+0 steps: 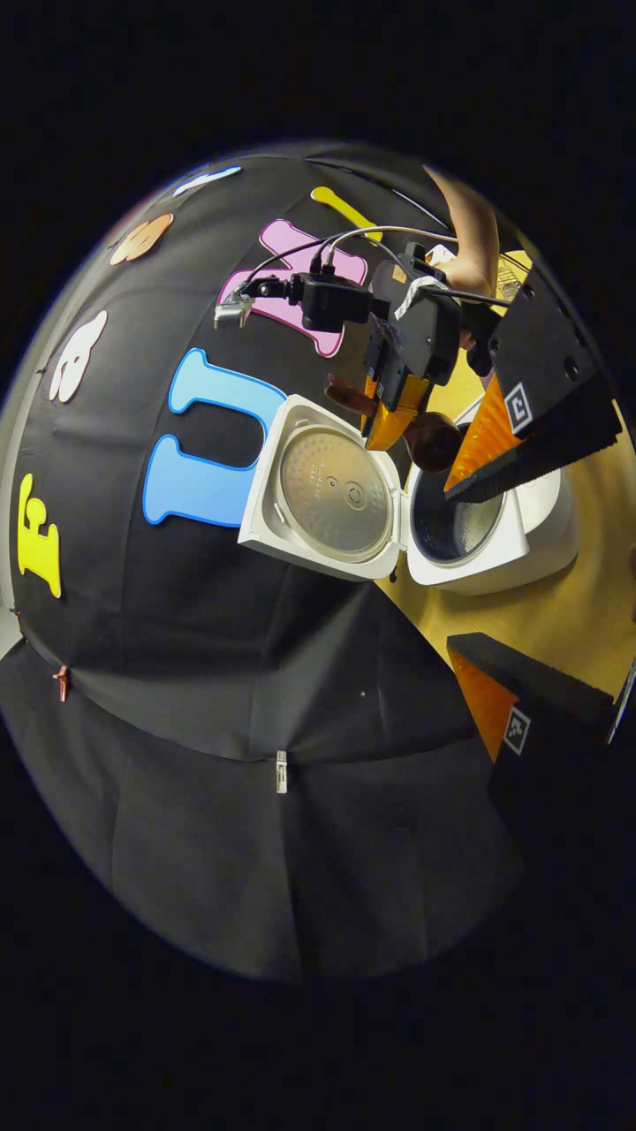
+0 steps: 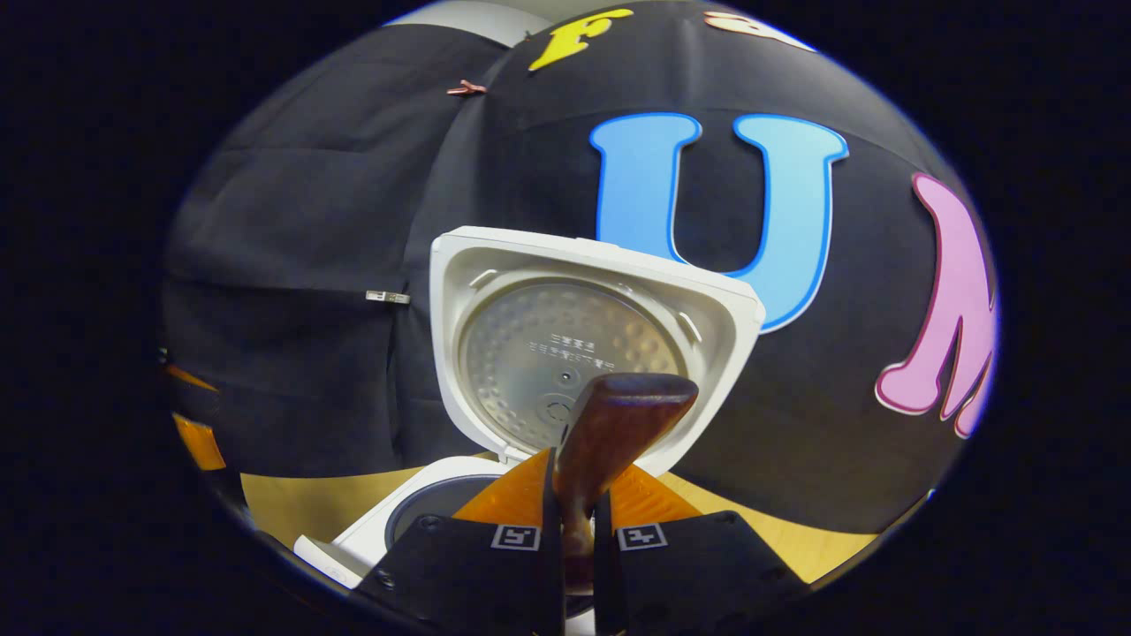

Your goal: Close the left gripper, press the button to open the rice cooker; take a wooden spoon from the chopstick holder with the right hand, scoop a spoonful of rice and pour it into the rice cooker, then put the wooden spoon back into the chopstick holder.

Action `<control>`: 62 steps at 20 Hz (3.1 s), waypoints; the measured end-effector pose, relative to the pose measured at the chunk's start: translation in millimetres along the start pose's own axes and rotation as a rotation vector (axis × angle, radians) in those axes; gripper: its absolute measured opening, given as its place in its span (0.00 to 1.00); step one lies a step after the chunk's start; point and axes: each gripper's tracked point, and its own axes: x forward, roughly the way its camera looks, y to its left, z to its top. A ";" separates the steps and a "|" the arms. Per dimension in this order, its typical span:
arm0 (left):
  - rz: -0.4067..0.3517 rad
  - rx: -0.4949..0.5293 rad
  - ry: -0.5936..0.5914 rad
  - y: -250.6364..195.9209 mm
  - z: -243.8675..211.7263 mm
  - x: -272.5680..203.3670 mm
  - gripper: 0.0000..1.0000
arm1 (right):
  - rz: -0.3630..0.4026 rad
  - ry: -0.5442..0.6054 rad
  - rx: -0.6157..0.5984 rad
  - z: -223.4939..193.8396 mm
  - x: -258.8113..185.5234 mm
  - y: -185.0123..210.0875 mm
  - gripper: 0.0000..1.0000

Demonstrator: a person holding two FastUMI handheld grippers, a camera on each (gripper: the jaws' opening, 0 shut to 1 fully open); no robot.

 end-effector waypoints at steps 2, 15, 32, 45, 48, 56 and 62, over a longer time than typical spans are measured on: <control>-0.005 0.006 0.000 -2.4 0.4 1.2 0.96 | -0.012 0.009 0.064 1.7 -1.8 -8.8 0.17; -0.033 0.056 -0.012 -58.7 9.8 -2.4 0.96 | -0.101 -0.006 0.457 26.4 -52.9 -95.2 0.17; -0.174 0.150 0.050 -239.7 -33.8 -22.7 0.96 | -0.419 -0.026 0.625 -59.0 -225.4 -318.5 0.17; -0.204 0.198 0.109 -325.9 -80.8 -37.7 0.95 | -0.677 0.049 0.732 -184.1 -356.7 -447.8 0.17; -0.197 0.199 0.118 -335.4 -86.3 -41.1 0.96 | -0.704 0.079 0.754 -211.0 -373.4 -460.3 0.17; -0.208 0.228 0.117 -358.4 -89.8 -48.6 0.95 | -0.724 0.172 0.784 -273.8 -387.5 -454.0 0.17; -0.203 0.246 0.113 -355.1 -84.6 -53.3 0.95 | -0.760 0.232 0.790 -305.6 -385.0 -455.4 0.17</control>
